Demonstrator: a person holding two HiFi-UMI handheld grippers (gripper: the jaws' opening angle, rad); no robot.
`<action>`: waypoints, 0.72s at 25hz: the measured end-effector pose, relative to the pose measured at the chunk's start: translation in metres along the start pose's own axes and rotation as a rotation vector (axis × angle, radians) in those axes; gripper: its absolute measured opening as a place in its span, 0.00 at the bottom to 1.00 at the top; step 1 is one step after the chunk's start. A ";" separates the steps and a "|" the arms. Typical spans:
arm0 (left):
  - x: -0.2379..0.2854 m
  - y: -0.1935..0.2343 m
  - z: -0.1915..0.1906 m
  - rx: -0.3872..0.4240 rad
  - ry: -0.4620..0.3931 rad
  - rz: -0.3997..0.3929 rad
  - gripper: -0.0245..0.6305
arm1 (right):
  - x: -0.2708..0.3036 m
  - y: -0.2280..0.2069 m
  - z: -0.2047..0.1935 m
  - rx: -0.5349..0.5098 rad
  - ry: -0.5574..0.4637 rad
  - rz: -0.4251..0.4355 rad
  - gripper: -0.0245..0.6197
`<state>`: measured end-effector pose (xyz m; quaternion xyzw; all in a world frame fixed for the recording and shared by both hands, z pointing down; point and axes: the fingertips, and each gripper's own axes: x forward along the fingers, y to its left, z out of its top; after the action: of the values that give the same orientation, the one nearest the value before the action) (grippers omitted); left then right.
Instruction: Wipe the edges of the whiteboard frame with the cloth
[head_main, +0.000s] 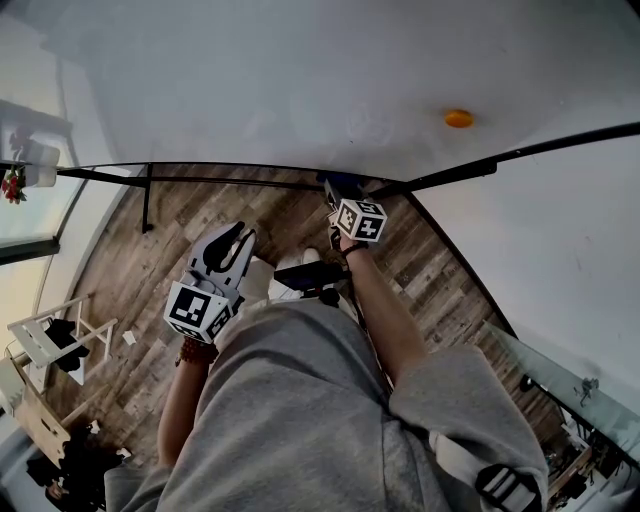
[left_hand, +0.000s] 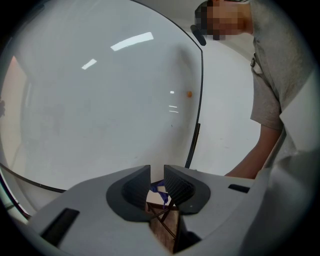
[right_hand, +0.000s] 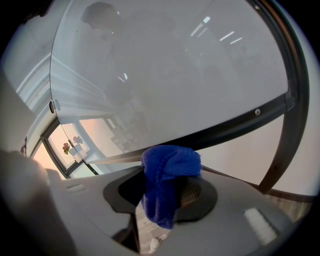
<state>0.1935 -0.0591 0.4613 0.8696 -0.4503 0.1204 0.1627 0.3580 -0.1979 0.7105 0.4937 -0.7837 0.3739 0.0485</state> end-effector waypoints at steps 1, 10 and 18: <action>-0.001 0.002 -0.001 -0.003 -0.002 0.004 0.17 | 0.001 0.002 -0.001 0.000 0.002 0.002 0.28; -0.017 0.029 -0.002 -0.027 -0.025 0.045 0.17 | 0.011 0.013 -0.003 0.019 -0.001 -0.004 0.28; -0.029 0.065 0.000 -0.036 -0.025 0.055 0.17 | 0.024 0.027 -0.003 0.028 -0.008 -0.025 0.28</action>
<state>0.1235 -0.0724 0.4623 0.8552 -0.4783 0.1059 0.1694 0.3234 -0.2080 0.7088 0.5057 -0.7722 0.3823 0.0430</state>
